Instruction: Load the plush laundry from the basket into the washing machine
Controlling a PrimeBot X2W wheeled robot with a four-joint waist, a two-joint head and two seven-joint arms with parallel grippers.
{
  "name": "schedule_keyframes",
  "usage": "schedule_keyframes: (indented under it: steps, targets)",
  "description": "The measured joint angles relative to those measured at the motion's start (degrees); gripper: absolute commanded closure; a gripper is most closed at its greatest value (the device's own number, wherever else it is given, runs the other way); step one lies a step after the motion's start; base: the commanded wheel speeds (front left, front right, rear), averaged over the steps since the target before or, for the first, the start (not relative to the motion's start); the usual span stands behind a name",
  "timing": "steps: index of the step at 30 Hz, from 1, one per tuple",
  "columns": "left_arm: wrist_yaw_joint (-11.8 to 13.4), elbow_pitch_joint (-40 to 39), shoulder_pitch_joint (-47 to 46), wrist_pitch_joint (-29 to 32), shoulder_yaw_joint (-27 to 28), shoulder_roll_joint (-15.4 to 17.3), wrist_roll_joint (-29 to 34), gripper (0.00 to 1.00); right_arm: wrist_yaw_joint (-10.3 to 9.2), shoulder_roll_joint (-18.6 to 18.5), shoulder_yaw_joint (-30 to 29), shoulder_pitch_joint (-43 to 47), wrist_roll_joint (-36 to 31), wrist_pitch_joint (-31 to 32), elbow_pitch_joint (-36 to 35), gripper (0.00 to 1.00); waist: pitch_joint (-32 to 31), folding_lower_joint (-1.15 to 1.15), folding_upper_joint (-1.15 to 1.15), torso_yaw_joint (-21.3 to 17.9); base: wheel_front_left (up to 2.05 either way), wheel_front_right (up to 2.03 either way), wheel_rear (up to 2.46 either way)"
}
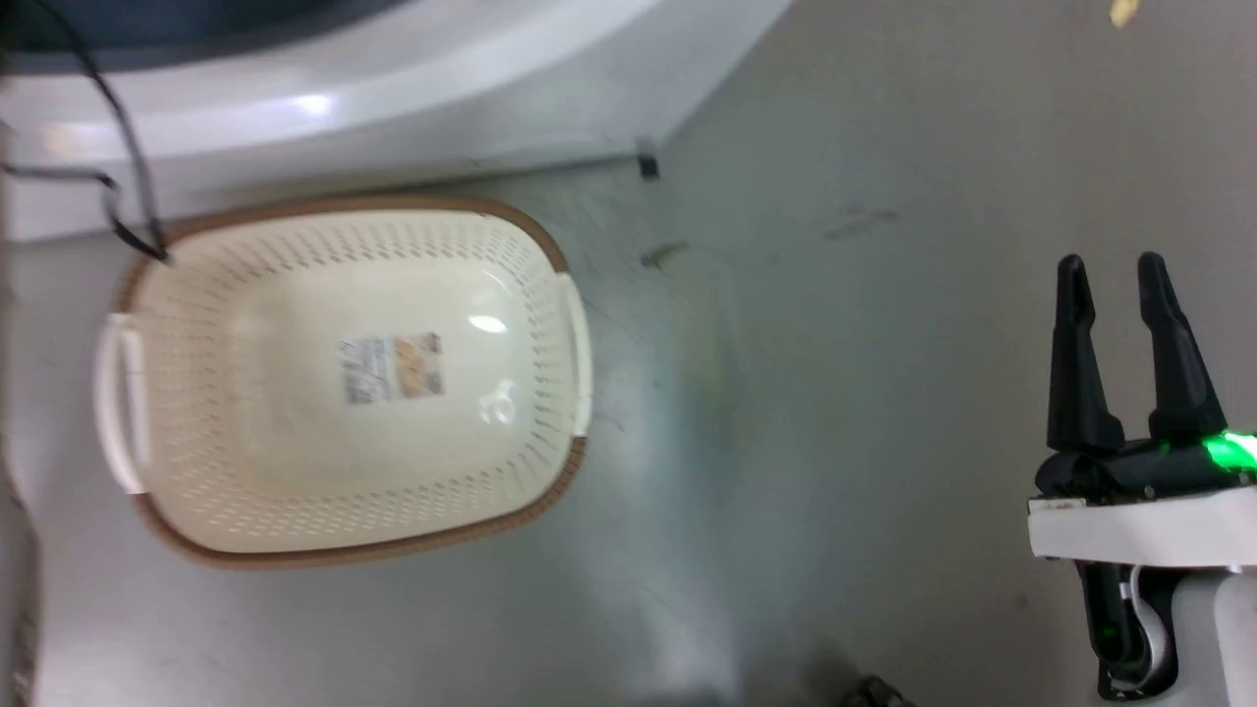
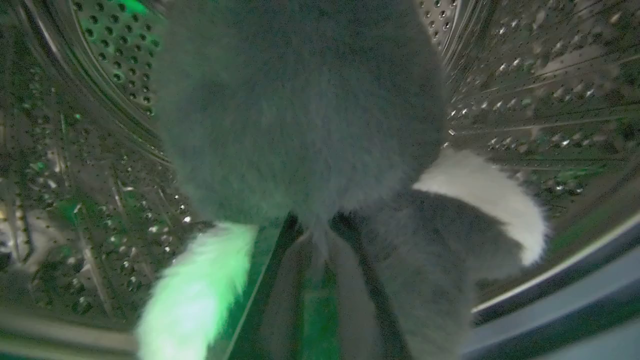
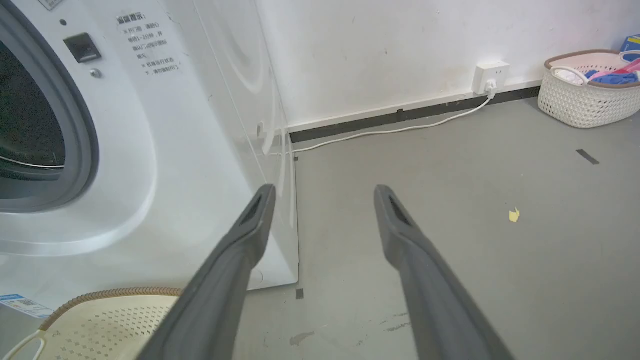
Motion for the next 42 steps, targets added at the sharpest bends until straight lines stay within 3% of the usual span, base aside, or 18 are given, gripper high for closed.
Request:
schedule_keyframes:
  steps: [12,13,14,22,31,37,42]
  targets:
    - [-1.6,17.8,-13.3,2.7,-4.7,0.9,3.9,1.00,0.00,0.0,0.9,-1.2,1.4,0.0,0.6,0.00,5.6,-0.01,0.00,-4.3,0.00,0.00,0.00]
    - [-1.6,18.6,-13.6,2.3,-4.9,0.7,4.0,0.55,0.00,0.0,0.8,-1.3,1.4,0.0,0.6,0.00,5.5,-0.01,0.00,-4.2,0.00,0.00,0.00]
    - [-1.6,19.4,-13.7,1.8,-5.1,0.5,4.0,0.00,0.00,0.0,0.8,-1.6,1.4,0.0,0.6,0.00,5.4,-0.01,0.00,-4.0,0.00,0.00,0.00]
    - [-2.4,25.3,-11.7,-4.3,-5.6,-2.3,2.6,0.00,0.00,0.0,-0.4,-2.1,-0.3,0.0,0.5,0.00,2.2,-0.01,0.00,-2.3,0.00,0.00,0.00]
    - [-4.1,26.0,2.1,-20.6,-4.6,-6.7,-2.2,0.00,0.00,0.0,-1.8,-0.6,-4.9,0.0,0.5,0.00,-6.7,-0.02,0.00,0.8,0.00,0.00,0.00]
    - [-4.5,17.9,17.1,-23.3,-4.3,-10.3,-4.3,0.00,0.00,0.0,-1.6,3.0,-8.4,0.0,0.8,0.00,-14.5,-0.03,0.00,4.2,0.00,0.00,0.00]
    - [-2.6,3.1,33.0,-23.3,-2.7,-12.6,-5.1,0.00,0.00,0.0,-1.0,6.1,-10.1,0.0,1.6,0.00,-20.8,-0.04,0.00,7.6,0.00,0.00,0.00]
